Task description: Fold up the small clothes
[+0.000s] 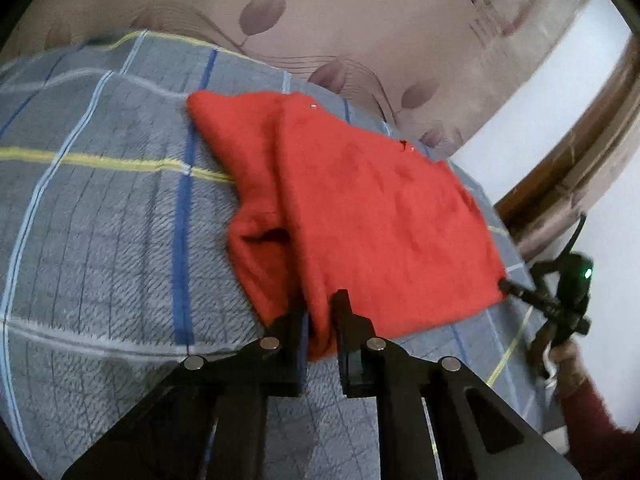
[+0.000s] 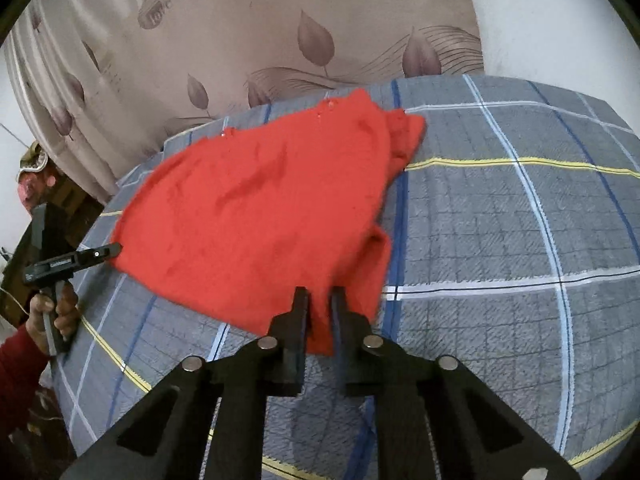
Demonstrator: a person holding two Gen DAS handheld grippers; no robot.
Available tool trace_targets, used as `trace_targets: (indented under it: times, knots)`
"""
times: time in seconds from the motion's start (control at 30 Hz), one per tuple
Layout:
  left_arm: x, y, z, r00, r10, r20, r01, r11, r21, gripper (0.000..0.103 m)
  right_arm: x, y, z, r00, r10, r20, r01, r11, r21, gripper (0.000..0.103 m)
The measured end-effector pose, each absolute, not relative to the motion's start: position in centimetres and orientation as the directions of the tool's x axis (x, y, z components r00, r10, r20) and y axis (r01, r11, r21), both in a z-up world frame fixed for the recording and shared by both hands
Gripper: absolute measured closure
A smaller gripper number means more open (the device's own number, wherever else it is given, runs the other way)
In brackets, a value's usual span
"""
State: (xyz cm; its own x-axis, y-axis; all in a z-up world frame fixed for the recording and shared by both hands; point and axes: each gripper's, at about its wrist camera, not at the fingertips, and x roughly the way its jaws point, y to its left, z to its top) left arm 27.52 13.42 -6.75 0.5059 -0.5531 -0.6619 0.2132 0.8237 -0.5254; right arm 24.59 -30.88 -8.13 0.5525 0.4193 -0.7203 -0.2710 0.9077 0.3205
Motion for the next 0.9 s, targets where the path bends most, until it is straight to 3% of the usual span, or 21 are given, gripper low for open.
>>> trace_targets:
  times: [0.13, 0.43, 0.67, 0.77, 0.83, 0.9]
  knots:
    - [26.5, 14.8, -7.3, 0.505, -0.569, -0.649, 0.18, 0.805, -0.566, 0.097, 23.8, -31.7, -8.2, 0.537, 0.461, -0.706, -0.281, 0.887, 0.366, 0.097]
    - [24.2, 15.3, -7.0, 0.513, -0.547, -0.662, 0.196, 0.825, -0.531, 0.097, 22.7, -32.6, -8.3, 0.52, 0.45, -0.726, -0.28, 0.893, 0.353, 0.099]
    - [23.9, 16.4, -4.2, 0.581, -0.527, -0.621, 0.217, 0.835, -0.506, 0.097, 22.0, -34.0, -7.5, 0.581, 0.458, -0.673, -0.233, 0.885, 0.402, 0.094]
    - [26.3, 17.4, -3.5, 0.598, -0.498, -0.627, 0.165, 0.843, -0.512, 0.088, 22.6, -34.7, -7.0, 0.609, 0.467, -0.641, -0.209, 0.874, 0.439, 0.091]
    - [28.0, 17.6, -3.5, 0.584, -0.512, -0.63, 0.144, 0.829, -0.54, 0.066, 23.0, -34.8, -7.0, 0.615, 0.462, -0.639, -0.189, 0.873, 0.449, 0.086]
    - [30.0, 17.3, -3.7, 0.568, -0.523, -0.636, 0.141, 0.823, -0.55, 0.055, 23.4, -34.7, -7.2, 0.618, 0.463, -0.635, -0.18, 0.87, 0.46, 0.083]
